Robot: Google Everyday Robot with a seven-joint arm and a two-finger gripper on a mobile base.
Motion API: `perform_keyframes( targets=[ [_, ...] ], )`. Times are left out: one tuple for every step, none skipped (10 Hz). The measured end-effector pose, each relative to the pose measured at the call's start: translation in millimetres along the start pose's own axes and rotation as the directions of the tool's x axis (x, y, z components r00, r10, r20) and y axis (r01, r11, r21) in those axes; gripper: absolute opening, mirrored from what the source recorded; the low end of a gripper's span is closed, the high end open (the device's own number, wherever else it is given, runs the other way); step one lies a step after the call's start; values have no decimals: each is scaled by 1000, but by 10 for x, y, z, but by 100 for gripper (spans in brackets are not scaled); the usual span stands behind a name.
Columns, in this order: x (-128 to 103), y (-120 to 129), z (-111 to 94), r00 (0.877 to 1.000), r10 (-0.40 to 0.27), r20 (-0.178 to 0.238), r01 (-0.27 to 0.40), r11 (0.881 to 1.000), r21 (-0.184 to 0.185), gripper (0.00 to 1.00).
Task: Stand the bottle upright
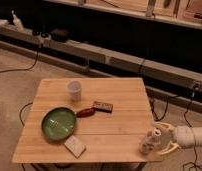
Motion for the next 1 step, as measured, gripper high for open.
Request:
perform_keyframes(
  targets=[
    [-1,0,0,1000,0,0,0,1000,0,80]
  ],
)
